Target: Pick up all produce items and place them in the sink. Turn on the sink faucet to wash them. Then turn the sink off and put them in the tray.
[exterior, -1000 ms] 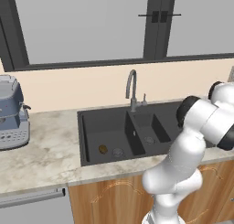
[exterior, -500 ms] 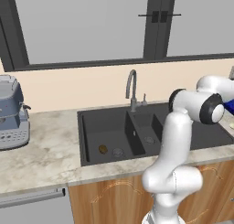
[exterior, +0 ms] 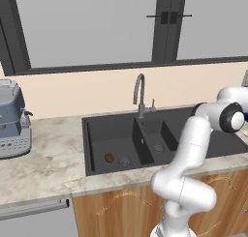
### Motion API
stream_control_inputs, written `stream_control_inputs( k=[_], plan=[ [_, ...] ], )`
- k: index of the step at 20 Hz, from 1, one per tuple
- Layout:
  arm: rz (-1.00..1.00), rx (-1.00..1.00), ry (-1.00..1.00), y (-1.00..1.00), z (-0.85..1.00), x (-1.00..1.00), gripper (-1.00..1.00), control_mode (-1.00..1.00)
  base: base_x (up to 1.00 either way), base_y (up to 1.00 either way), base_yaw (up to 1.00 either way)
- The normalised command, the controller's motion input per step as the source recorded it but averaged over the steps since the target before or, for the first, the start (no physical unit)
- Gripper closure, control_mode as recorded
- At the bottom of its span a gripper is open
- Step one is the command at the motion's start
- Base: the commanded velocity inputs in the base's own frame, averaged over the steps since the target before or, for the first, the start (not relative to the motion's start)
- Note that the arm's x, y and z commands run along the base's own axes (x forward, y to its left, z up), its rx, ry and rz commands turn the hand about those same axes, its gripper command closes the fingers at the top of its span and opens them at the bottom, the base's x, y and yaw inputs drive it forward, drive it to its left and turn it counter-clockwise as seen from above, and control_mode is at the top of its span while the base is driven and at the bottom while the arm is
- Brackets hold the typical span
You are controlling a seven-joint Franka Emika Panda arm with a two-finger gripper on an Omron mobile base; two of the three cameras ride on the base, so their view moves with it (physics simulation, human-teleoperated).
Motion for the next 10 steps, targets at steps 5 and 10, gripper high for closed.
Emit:
stream_control_inputs(
  k=[5, 10],
  plan=[
    [-0.04, 0.00, 0.00, -0.30, -0.28, 0.00, -1.00, -1.00, 0.00, 0.00, 0.00],
    [-0.01, 0.00, 0.00, 0.00, -0.36, 0.01, -1.00, -1.00, 0.00, 0.00, 0.00]
  ],
)
